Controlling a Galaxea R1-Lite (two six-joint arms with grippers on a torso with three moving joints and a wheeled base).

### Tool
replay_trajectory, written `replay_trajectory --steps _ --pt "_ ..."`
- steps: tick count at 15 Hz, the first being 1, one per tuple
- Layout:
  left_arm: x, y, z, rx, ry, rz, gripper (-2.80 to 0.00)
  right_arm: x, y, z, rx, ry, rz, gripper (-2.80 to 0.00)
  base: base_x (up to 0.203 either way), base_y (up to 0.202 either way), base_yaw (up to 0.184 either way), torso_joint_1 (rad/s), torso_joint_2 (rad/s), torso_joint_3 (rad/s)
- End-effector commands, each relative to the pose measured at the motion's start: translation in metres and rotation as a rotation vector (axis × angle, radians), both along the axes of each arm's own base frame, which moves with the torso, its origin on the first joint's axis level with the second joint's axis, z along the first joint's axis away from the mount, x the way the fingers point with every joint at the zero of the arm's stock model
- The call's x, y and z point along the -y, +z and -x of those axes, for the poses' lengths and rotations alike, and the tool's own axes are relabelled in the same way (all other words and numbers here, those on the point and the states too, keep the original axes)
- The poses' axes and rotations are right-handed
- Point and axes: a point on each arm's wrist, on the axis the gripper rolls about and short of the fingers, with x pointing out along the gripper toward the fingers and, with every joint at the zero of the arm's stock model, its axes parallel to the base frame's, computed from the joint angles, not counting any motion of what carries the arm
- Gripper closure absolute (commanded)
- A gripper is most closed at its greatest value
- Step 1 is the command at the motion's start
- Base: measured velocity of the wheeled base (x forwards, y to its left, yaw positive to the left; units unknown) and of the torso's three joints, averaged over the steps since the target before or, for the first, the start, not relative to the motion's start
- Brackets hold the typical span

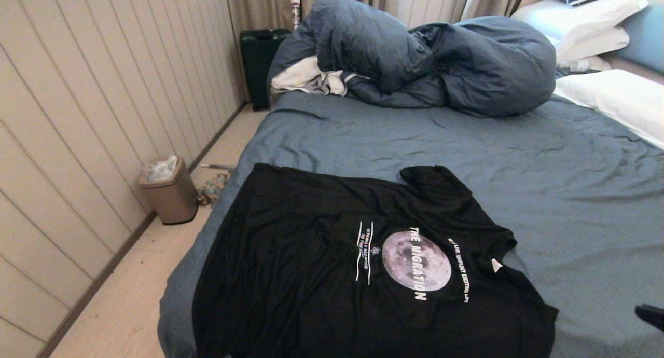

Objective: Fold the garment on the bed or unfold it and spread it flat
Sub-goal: Fold the black T-shirt

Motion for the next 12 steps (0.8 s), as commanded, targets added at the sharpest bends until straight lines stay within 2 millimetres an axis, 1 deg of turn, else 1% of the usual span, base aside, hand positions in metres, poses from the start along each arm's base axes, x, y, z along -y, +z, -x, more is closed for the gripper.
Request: replay_trajectory --steps 1,3,5,7,8,9,11,12 --pt "-0.002 -0.029 0.02 0.076 0.053 -0.035 0.0 0.005 -0.023 0.043 0.118 0.001 -0.012 0.0 0.0 0.0 0.0 0.0 0.0 0.0" --pt "-0.001 -0.049 0.031 0.143 0.064 -0.109 0.0 0.007 -0.048 0.065 0.13 -0.031 0.011 0.0 0.0 0.0 0.0 0.0 0.0 0.0" --pt "-0.001 -0.065 0.039 0.198 0.06 -0.202 0.0 0.008 -0.071 0.081 0.125 -0.11 0.05 0.0 0.0 0.0 0.0 0.0 0.0 0.0" --pt "-0.001 -0.069 0.039 0.192 0.067 -0.167 0.0 0.007 -0.09 0.096 0.208 -0.138 0.11 0.0 0.0 0.0 0.0 0.0 0.0 0.0" --pt "0.0 -0.069 0.038 0.192 0.051 -0.154 0.0 0.008 -0.1 0.099 0.235 -0.163 0.156 0.0 0.0 0.0 0.0 0.0 0.0 0.0" --pt "0.001 -0.069 0.038 0.194 0.005 -0.138 0.0 0.008 -0.108 0.097 0.233 -0.199 0.188 0.0 0.0 0.0 0.0 0.0 0.0 0.0" --pt "0.003 -0.068 0.037 0.231 -0.114 -0.118 0.0 0.008 -0.113 0.087 0.289 -0.207 0.191 0.0 0.0 0.0 0.0 0.0 0.0 0.0" --pt "0.003 -0.069 0.035 0.261 -0.122 -0.148 0.0 0.008 -0.115 0.082 0.326 -0.207 0.202 0.0 0.0 0.0 0.0 0.0 0.0 0.0"
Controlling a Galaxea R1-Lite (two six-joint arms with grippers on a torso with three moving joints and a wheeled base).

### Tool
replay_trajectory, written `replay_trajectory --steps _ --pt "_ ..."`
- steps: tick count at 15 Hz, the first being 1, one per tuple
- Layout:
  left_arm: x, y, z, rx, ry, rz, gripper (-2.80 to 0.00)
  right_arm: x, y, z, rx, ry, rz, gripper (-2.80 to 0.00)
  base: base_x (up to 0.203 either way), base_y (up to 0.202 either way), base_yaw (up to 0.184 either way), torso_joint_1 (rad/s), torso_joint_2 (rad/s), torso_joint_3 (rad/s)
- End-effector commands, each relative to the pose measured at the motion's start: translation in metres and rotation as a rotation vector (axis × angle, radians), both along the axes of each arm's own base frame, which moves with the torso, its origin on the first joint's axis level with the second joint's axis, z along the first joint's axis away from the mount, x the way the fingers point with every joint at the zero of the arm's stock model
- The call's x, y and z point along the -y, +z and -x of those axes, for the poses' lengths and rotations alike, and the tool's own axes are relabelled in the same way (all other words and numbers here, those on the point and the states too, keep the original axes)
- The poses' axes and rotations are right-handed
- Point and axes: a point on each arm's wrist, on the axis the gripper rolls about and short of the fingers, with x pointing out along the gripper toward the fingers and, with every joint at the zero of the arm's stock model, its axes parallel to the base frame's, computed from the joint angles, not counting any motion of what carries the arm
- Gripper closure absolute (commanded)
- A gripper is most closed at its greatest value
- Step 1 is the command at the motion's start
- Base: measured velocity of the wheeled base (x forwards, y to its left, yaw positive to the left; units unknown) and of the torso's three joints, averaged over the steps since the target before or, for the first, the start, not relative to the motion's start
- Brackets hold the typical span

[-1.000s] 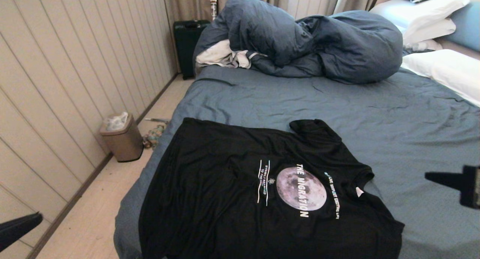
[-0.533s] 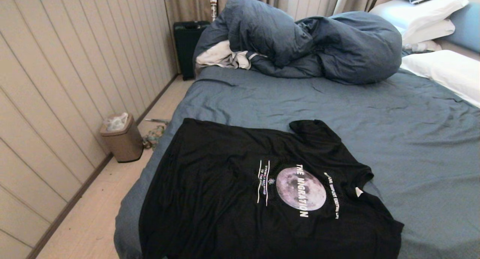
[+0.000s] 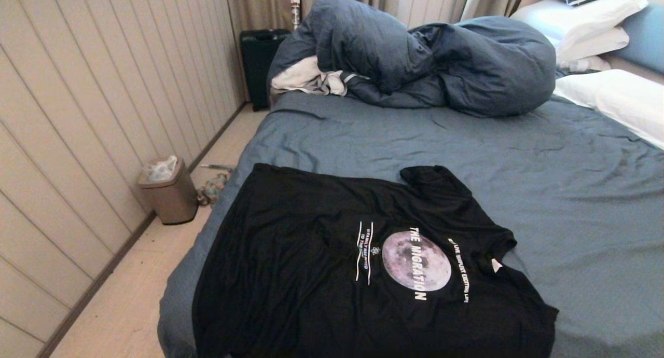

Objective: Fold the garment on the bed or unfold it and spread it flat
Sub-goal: Fold the black T-shirt

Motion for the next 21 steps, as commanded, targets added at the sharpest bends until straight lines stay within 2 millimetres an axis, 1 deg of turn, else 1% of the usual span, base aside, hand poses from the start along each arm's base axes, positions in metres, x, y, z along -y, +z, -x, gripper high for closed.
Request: replay_trajectory --steps 1,3,6,7,9,10,12,13,15,16,17,18,19,21 --pt "0.0 -0.004 -0.004 0.021 -0.009 -0.036 0.0 0.0 -0.005 -0.005 0.072 0.001 0.028 0.0 0.0 0.0 0.0 0.0 0.0 0.0" --pt "-0.001 -0.007 -0.01 0.08 0.029 -0.077 0.0 -0.001 -0.009 -0.011 0.109 0.044 0.104 0.0 0.0 0.0 0.0 0.0 0.0 0.0" --pt "-0.002 -0.011 -0.011 0.051 0.092 -0.044 0.0 -0.001 -0.01 -0.013 0.128 0.044 0.135 0.0 0.0 0.0 0.0 0.0 0.0 0.0" --pt "-0.003 -0.019 -0.014 0.042 0.139 -0.051 0.0 -0.001 -0.009 -0.014 0.162 0.048 0.157 0.0 0.0 0.0 0.0 0.0 0.0 0.0" --pt "-0.003 -0.017 -0.018 0.134 0.147 -0.055 0.0 -0.001 -0.009 -0.015 0.175 0.054 0.177 0.0 0.0 0.0 0.0 0.0 0.0 0.0" --pt "-0.003 -0.018 -0.019 0.13 0.144 -0.041 0.0 -0.001 -0.009 -0.015 0.183 0.054 0.173 0.0 0.0 0.0 0.0 0.0 0.0 0.0" --pt "-0.004 -0.017 -0.019 0.127 0.165 0.019 0.0 -0.001 -0.009 -0.016 0.192 0.05 0.089 0.0 0.0 0.0 0.0 0.0 0.0 0.0" --pt "-0.004 -0.017 -0.019 0.126 0.173 0.022 0.0 -0.001 -0.009 -0.016 0.2 0.042 0.027 0.0 0.0 0.0 0.0 0.0 0.0 0.0" --pt "-0.004 -0.018 -0.019 0.125 0.168 -0.01 0.0 -0.001 -0.009 -0.015 0.199 0.044 0.019 0.0 0.0 0.0 0.0 0.0 0.0 0.0" --pt "-0.004 -0.018 -0.019 0.124 0.167 -0.017 0.0 -0.001 -0.009 -0.015 0.196 0.051 0.039 0.0 0.0 0.0 0.0 0.0 0.0 0.0" --pt "-0.004 -0.018 -0.019 0.124 0.167 -0.017 0.0 -0.001 -0.009 -0.016 0.197 0.054 0.096 0.0 0.0 0.0 0.0 0.0 0.0 0.0" --pt "-0.004 -0.018 -0.019 0.124 0.166 -0.015 0.0 -0.001 -0.008 -0.016 0.206 0.055 0.19 0.0 0.0 0.0 0.0 0.0 0.0 0.0" --pt "-0.004 -0.018 -0.019 0.124 0.168 -0.006 0.0 -0.001 -0.007 -0.017 0.222 0.051 0.237 0.0 0.0 0.0 0.0 0.0 0.0 0.0" --pt "-0.004 -0.018 -0.019 0.123 0.168 -0.001 0.0 0.0 -0.006 -0.016 0.215 0.006 0.263 0.0 0.0 0.0 0.0 0.0 0.0 0.0"
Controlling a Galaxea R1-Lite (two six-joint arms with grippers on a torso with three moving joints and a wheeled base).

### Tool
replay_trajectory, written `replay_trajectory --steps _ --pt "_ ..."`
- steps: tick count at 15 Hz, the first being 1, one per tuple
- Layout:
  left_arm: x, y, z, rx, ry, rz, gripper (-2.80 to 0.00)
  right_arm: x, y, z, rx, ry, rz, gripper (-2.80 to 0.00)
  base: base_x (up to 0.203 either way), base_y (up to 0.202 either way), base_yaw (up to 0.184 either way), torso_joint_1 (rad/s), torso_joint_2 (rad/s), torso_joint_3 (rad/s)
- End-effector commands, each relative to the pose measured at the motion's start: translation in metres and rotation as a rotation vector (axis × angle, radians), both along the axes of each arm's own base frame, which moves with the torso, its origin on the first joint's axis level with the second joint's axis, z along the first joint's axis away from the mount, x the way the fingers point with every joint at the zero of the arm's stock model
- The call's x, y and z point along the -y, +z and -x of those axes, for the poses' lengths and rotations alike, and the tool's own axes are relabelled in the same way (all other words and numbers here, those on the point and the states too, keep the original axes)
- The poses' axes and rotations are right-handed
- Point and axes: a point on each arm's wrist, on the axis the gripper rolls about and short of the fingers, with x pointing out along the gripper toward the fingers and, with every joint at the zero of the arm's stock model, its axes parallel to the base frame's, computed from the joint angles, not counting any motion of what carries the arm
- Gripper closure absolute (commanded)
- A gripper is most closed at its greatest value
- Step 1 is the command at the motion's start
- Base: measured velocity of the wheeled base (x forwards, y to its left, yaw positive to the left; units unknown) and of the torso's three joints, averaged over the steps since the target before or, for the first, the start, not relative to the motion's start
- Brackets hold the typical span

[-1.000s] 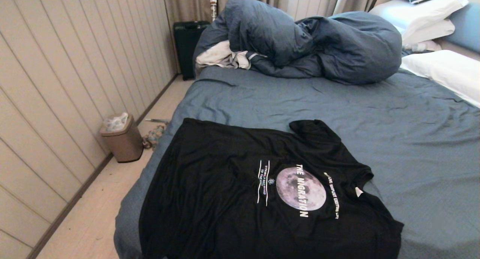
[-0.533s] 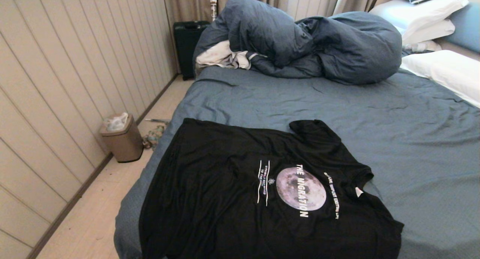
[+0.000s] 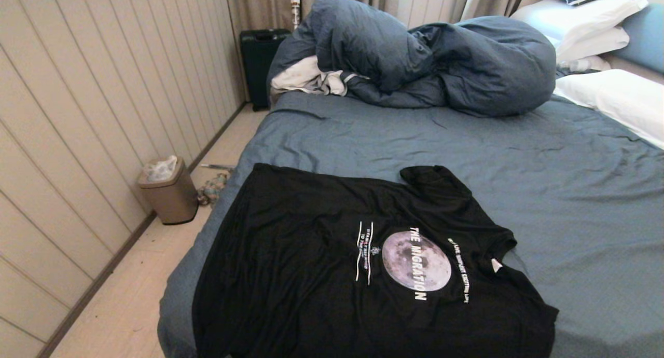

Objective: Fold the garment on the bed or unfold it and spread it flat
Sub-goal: Fold the black T-shirt

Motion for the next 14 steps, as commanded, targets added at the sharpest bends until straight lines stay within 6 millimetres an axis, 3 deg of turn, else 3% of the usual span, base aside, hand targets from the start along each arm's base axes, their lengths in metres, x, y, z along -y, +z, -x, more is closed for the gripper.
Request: replay_trajectory --steps 1,3,6,7,14 --pt "0.0 0.0 0.0 -0.003 0.002 0.006 0.0 0.002 0.001 0.0 -0.017 -0.069 0.015 0.0 0.0 0.0 0.0 0.0 0.0 0.0" --pt "0.0 0.001 0.0 0.001 0.016 0.039 0.0 0.003 0.004 0.001 0.03 -0.143 0.019 0.0 0.0 0.0 0.0 0.0 0.0 0.0" --pt "0.0 0.001 0.0 0.005 0.008 0.031 0.0 -0.003 0.0 -0.002 0.023 0.15 0.053 0.0 0.0 0.0 0.0 0.0 0.0 0.0" --pt "0.0 0.001 0.0 0.004 0.007 0.03 0.0 -0.004 -0.006 -0.002 -0.034 0.174 0.034 0.0 0.0 0.0 0.0 0.0 0.0 0.0" --pt "0.0 0.001 0.0 0.005 0.013 0.053 0.0 -0.003 -0.013 -0.003 -0.082 0.143 -0.235 0.0 0.0 0.0 0.0 0.0 0.0 0.0"
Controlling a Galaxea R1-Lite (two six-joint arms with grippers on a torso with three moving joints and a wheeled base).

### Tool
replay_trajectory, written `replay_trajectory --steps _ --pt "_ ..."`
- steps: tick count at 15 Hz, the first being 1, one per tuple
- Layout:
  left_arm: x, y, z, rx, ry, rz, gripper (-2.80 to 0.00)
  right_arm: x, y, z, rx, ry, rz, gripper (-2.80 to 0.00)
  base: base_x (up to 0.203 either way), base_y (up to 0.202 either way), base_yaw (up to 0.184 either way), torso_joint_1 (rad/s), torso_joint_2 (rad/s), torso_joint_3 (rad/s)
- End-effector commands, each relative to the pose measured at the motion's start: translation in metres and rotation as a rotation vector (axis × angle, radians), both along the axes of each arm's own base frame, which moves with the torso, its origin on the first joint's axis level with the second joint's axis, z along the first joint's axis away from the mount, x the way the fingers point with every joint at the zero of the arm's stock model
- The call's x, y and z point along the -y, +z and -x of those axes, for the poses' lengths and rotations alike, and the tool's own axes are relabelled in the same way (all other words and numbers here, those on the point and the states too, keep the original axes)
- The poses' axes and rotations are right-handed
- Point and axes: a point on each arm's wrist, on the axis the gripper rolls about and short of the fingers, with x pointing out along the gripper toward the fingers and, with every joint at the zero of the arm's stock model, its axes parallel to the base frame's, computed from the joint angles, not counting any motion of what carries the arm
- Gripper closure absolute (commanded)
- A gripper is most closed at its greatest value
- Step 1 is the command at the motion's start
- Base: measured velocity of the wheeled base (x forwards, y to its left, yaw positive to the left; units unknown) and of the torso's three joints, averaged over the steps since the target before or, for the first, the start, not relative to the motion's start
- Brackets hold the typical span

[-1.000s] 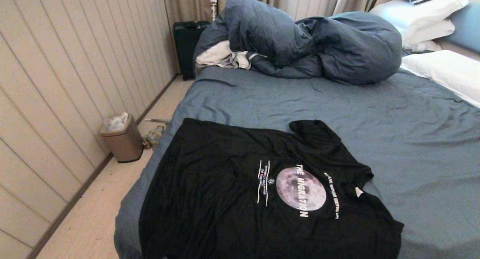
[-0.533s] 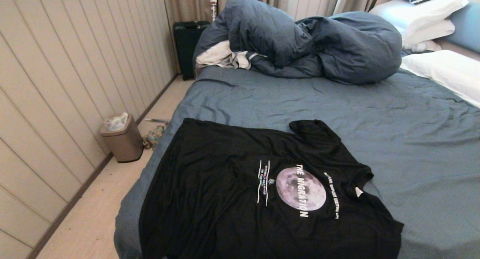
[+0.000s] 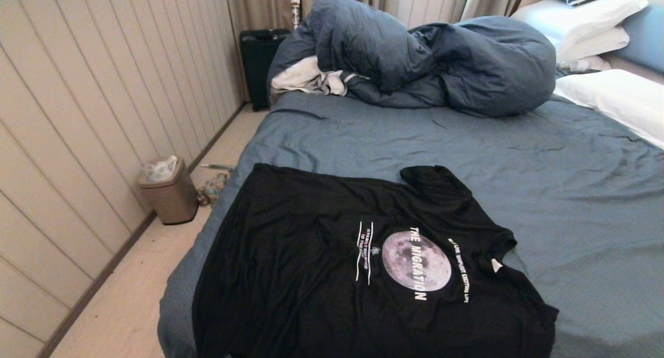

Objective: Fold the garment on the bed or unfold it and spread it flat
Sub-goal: Fold the black T-shirt

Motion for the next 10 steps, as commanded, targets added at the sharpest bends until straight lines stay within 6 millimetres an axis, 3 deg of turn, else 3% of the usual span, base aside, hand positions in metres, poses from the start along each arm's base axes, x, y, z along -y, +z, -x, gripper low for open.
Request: replay_trajectory --steps 1,10 --pt "0.0 0.0003 -0.0001 0.001 -0.002 0.0 0.0 0.0 -0.0004 -0.0005 -0.009 -0.001 -0.003 0.0 0.0 0.0 0.0 0.0 0.0 0.0" --pt "-0.0001 0.0001 -0.0001 -0.001 0.003 0.009 0.0 -0.0001 -0.0003 -0.0003 -0.004 0.001 -0.003 0.0 0.0 0.0 0.0 0.0 0.0 0.0"
